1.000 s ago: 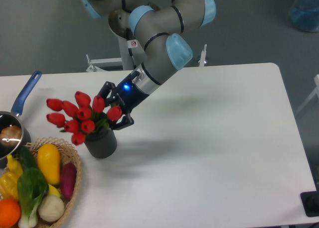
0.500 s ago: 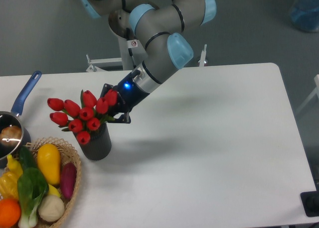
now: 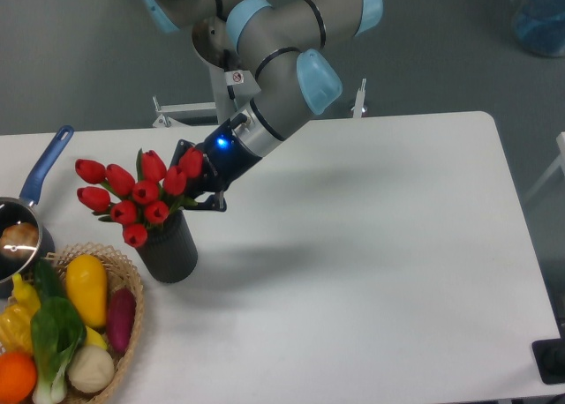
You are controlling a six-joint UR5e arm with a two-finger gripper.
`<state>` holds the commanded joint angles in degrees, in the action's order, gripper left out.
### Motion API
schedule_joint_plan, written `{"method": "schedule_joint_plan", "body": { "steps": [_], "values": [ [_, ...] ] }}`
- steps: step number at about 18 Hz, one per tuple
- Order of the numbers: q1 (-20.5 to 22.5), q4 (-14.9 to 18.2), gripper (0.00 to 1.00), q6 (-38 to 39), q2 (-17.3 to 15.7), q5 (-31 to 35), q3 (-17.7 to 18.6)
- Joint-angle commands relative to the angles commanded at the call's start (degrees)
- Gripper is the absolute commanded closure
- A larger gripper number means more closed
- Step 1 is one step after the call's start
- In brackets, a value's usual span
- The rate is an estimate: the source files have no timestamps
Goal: Pick up the flowers from the vase
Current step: 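Lift the gripped tulips up out of the black vase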
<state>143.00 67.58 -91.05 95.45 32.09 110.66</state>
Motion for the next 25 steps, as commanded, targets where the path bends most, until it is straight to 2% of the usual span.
{"method": "schedule_joint_plan", "body": {
  "steps": [6,11,18,25],
  "values": [
    [2.63,8.17,0.98,0.26,-3.16,-2.45,-4.13],
    [4.31,15.38,0.98,1.05,-3.43,-5.45,-9.93],
    [7.29,16.01,0.98,3.69,-4.14,-10.10,-11.87],
    [11.51,15.66,0.98,9.49,-4.14,-10.90,-13.10]
  ]
}}
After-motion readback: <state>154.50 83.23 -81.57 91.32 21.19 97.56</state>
